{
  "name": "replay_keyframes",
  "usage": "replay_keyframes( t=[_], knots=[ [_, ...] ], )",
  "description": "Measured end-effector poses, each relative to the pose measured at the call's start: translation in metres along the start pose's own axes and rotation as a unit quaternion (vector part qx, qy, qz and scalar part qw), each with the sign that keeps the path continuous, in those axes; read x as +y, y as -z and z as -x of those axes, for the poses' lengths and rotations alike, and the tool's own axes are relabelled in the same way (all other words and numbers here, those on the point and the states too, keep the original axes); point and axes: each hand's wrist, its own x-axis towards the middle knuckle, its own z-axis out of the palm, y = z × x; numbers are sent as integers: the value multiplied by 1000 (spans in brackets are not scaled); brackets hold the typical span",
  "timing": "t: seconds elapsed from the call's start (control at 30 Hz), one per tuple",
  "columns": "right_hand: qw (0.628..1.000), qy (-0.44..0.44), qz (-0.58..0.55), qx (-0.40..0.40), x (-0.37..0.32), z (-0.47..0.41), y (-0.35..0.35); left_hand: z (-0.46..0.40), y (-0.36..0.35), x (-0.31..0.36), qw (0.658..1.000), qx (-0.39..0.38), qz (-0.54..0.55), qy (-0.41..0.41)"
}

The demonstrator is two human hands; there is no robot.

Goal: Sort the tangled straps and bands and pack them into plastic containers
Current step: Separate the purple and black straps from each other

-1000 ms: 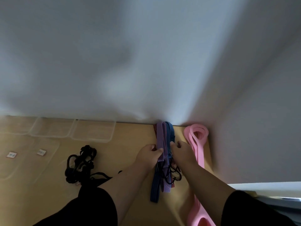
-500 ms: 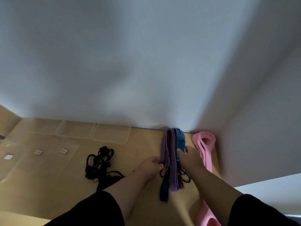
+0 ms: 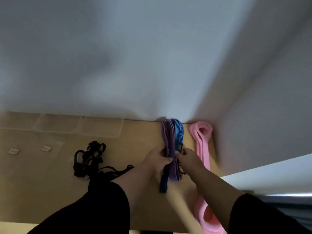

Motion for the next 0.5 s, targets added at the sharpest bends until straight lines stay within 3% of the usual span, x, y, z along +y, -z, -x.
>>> replay_keyframes(
  t=[0.33, 0.5],
  knots=[
    [1000, 15, -23, 2, 1, -1, 1, 1, 3, 9, 999, 34, -40, -1],
    [995, 63, -1, 75, -13, 5, 4, 16, 33, 12, 989, 81, -122, 7]
  ],
)
